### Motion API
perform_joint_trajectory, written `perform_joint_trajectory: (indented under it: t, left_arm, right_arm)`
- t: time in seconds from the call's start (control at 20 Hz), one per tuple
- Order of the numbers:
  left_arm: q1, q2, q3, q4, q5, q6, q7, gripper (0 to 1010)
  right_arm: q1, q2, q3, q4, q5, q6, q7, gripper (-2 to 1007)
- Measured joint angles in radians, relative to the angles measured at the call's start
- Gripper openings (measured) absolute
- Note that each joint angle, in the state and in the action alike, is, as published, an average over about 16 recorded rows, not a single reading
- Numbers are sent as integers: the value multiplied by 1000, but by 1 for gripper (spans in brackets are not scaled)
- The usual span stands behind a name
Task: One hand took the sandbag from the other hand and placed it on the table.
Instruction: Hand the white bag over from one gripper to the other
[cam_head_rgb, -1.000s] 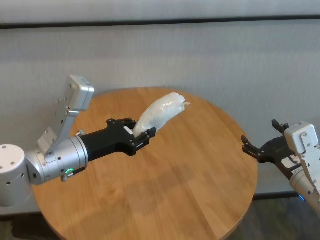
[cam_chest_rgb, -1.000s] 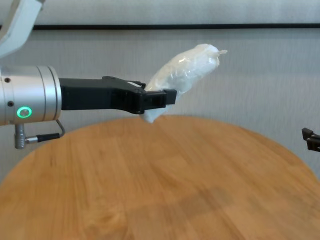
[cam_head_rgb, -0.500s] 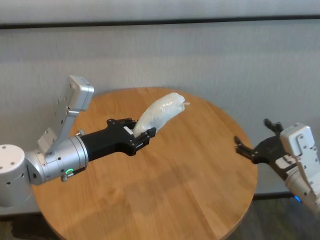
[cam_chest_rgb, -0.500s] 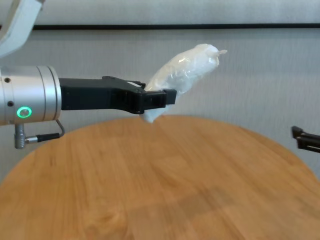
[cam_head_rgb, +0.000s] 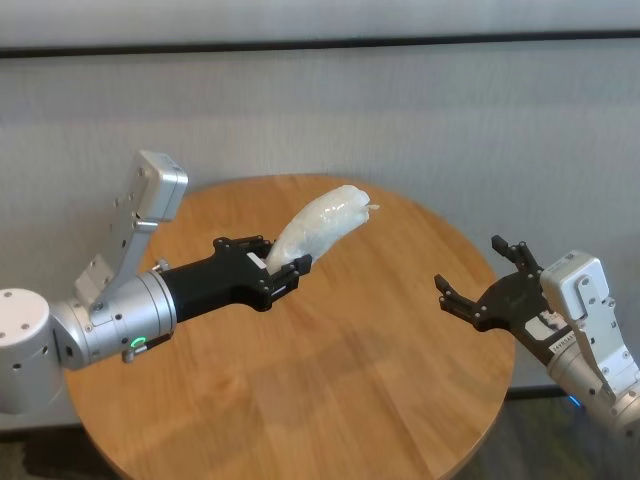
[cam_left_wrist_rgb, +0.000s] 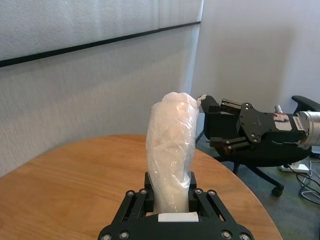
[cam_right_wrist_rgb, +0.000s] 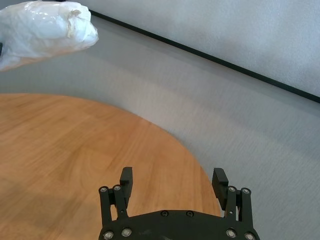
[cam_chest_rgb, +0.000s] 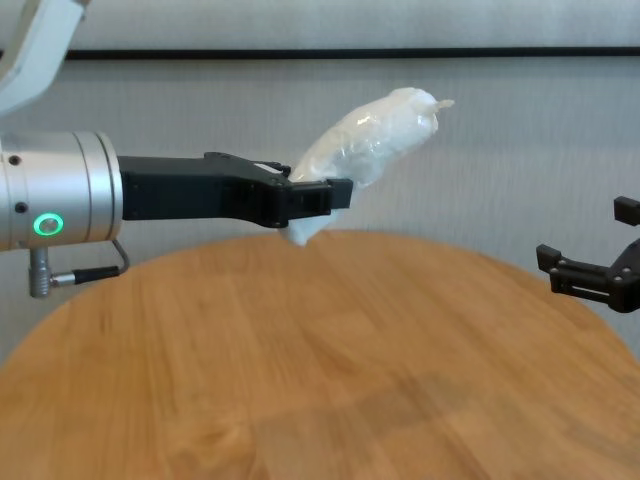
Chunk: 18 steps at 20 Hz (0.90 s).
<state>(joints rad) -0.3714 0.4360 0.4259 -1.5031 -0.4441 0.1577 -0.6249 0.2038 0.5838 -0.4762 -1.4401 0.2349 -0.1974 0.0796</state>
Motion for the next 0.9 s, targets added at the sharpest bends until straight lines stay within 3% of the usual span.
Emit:
perform_joint_trajectory:
  t: [0.9]
  left_arm:
    - [0,0,0,0,0,0,0,379]
  right_arm:
    - [0,-1,2,-1,-2,1,-2,1001]
